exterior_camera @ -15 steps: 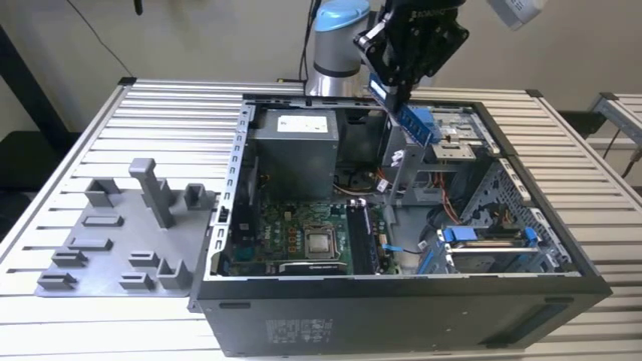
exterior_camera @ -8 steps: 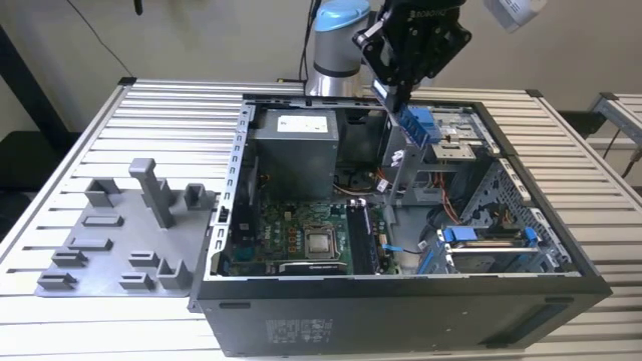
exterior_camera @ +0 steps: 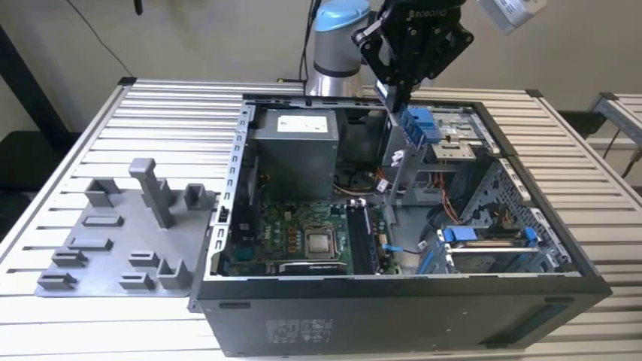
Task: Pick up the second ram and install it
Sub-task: 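Insert the second ram into the second slot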
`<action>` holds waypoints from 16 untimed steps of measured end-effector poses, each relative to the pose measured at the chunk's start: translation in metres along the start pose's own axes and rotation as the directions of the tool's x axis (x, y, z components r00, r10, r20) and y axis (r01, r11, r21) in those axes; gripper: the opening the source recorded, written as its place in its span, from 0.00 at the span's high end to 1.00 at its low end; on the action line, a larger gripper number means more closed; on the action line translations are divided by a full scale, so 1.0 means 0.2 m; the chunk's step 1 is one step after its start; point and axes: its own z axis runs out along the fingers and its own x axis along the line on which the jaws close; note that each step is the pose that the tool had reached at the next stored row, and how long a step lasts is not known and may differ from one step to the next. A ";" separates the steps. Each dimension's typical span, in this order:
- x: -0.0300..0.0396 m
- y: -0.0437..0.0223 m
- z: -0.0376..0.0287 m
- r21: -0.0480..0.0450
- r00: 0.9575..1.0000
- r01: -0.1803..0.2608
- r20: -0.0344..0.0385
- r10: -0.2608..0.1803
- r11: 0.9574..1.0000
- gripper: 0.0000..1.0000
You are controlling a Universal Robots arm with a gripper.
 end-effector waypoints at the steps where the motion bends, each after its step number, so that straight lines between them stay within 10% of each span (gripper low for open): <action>1: 0.000 0.000 0.000 0.000 1.000 0.000 0.000 0.000 1.000 0.86; 16: 0.000 0.000 0.006 0.001 0.999 -0.055 0.002 0.055 0.999 0.86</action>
